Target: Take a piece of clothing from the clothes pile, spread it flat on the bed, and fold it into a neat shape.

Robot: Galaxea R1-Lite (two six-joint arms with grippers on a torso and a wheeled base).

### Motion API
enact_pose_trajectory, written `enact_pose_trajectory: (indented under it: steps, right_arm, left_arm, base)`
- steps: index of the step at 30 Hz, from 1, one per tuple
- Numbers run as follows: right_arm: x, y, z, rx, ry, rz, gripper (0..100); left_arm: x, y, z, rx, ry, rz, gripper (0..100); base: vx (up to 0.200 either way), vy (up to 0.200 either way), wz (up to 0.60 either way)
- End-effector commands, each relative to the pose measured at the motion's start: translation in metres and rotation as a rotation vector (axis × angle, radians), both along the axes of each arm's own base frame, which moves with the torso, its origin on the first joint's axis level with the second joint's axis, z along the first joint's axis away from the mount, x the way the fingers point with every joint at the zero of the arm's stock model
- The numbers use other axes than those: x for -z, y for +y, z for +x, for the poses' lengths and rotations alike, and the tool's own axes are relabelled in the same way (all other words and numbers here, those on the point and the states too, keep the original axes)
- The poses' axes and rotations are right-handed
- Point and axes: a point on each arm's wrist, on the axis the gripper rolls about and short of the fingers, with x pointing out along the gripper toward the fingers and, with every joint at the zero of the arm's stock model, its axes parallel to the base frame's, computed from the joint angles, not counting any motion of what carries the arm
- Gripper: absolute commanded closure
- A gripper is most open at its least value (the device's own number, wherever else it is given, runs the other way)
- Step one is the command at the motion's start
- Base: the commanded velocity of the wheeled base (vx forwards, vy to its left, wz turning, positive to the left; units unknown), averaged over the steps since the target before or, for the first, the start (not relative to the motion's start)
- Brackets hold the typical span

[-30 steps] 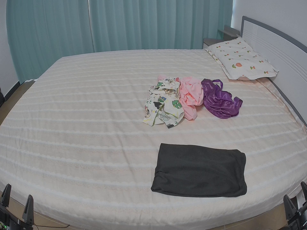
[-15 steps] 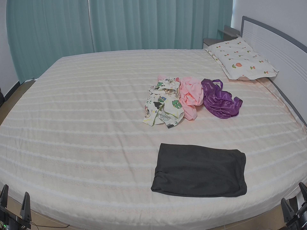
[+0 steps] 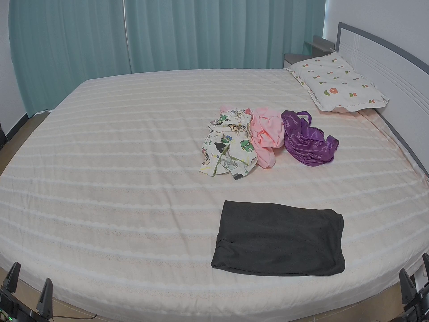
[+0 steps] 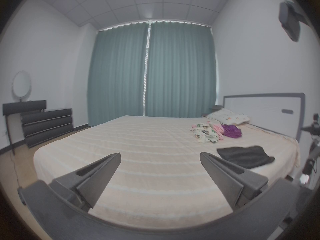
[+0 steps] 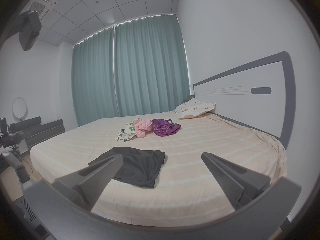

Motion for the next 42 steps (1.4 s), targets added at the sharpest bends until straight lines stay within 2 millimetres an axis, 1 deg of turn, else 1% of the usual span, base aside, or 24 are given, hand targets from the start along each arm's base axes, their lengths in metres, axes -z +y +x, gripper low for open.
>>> enact_pose_trajectory:
  steps: [1,6,9,12,15,17,19,22,24,31,35,37,39,42]
  right_arm:
    - [0.0004,-0.0005,-0.0007,0.023,-0.012,0.003,0]
    - [0.0004,-0.0007,-0.0007,0.033,-0.012,-0.018,0]
    - [-0.0004,-0.0008,-0.0007,0.038,-0.02,-0.129,0]
    - [0.0013,-0.0006,0.0013,0.035,-0.049,-0.193,0]
    - [0.0014,-0.0003,0.0014,0.018,-0.052,-0.182,0]
    - [0.0015,0.0004,0.0013,-0.014,-0.049,-0.108,0]
    - [0.002,0.0006,0.0012,-0.023,-0.041,-0.083,0]
    - [0.0022,0.0011,0.0012,-0.044,-0.04,-0.087,0]
    - [0.002,0.0021,0.0008,-0.09,-0.034,-0.052,0]
    - [0.0021,0.0019,0.0008,-0.084,-0.032,-0.046,0]
    - [0.0025,-0.0001,0.0003,0.011,-0.014,-0.101,0]
    - [0.002,-0.0001,0.0001,0.008,-0.015,-0.132,0]
    - [0.0014,-0.0001,0.0001,0.011,-0.027,-0.199,0]
    - [0.0032,-0.0002,0.0013,0.006,-0.04,-0.206,0]
  left_arm:
    - [0.0056,-0.0008,0.0027,0.048,0.051,0.031,0]
    - [0.0068,-0.0008,0.0009,0.04,0.03,0.022,0]
    - [0.0068,-0.0008,0.0009,0.039,0.03,0.022,0]
    - [0.0066,-0.0008,0.0009,0.04,0.028,0.022,0]
    - [0.0066,-0.0008,0.0009,0.04,0.028,0.022,0]
    - [0.0066,-0.0008,0.0009,0.039,0.028,0.022,0]
    - [0.0066,-0.0008,0.0009,0.04,0.028,0.022,0]
    - [0.0066,-0.0008,0.0009,0.039,0.028,0.02,0]
    - [0.0066,-0.0008,0.0009,0.039,0.028,0.02,0]
    - [0.0066,-0.0008,0.0009,0.039,0.028,0.017,0]
    - [0.0066,-0.0008,0.0009,0.037,0.029,0.017,0]
    - [0.0066,-0.0008,0.0009,0.037,0.029,0.016,0]
    - [0.0068,-0.0008,0.0009,0.037,0.03,0.017,0]
    - [0.0068,-0.0008,0.0009,0.037,0.03,0.014,0]
  base:
    - [0.0,0.0,0.0]
    - [0.0,0.0,0.0]
    - [0.0,0.0,0.0]
    - [0.0,0.0,0.0]
    - [0.0,0.0,0.0]
    - [0.0,0.0,0.0]
    - [0.0,0.0,0.0]
    - [0.0,0.0,0.0]
    - [0.0,0.0,0.0]
    - [0.0,0.0,0.0]
    - [0.0,0.0,0.0]
    - [0.0,0.0,0.0]
    - [0.0,0.0,0.0]
    - [0.0,0.0,0.0]
